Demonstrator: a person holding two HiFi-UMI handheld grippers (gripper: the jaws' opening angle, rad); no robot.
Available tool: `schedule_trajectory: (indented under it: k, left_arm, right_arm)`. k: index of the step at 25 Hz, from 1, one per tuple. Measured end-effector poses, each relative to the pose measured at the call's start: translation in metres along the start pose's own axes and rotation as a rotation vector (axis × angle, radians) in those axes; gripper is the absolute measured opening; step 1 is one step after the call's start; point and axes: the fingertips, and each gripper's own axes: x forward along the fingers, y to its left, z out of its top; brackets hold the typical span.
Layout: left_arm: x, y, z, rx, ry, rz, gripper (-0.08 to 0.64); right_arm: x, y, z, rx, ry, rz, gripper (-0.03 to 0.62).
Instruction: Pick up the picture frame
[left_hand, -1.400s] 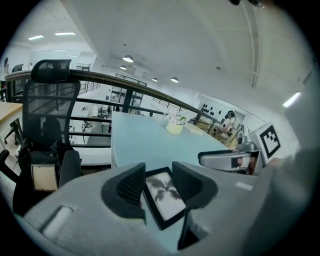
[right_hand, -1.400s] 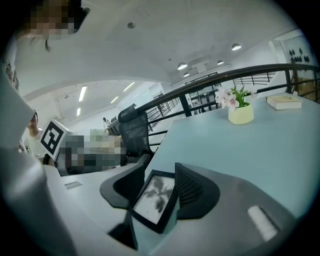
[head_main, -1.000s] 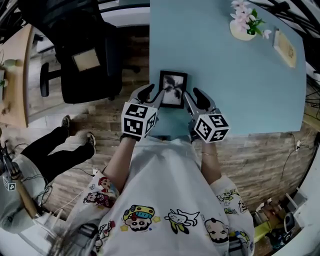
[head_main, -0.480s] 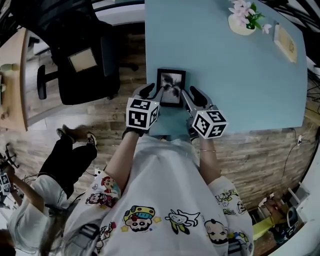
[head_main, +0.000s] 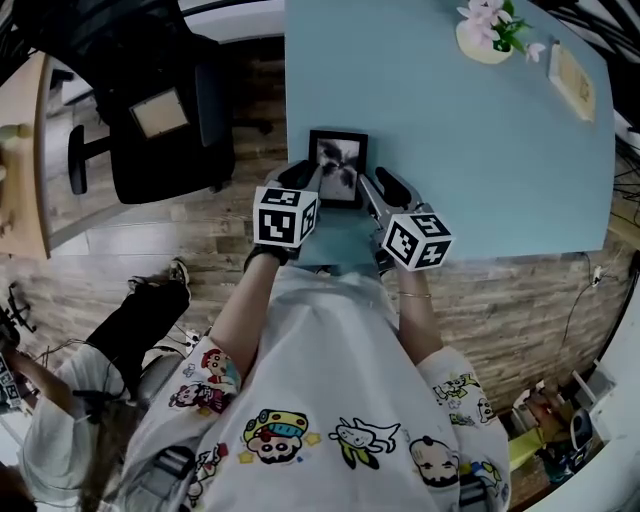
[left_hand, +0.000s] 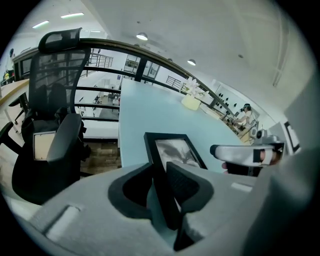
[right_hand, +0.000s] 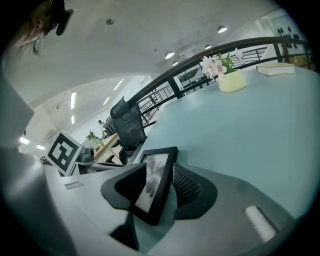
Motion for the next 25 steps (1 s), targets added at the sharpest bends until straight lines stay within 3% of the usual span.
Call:
schedule_trajectory:
  k: [12, 25]
  left_arm:
    - [-0.001, 0.003, 0.000, -0.139, -0.034, -0.011, 0.075]
    - [-0.002, 0.005, 0.001, -0.234, -0.060, -0.064, 0.074]
  right_arm:
    - [0.005, -0.003, -0.003, 0.061, 0.030, 0.037, 0.160]
    - [0.015, -0.007, -0.016, 0.269, 0.142, 0.146, 0.170]
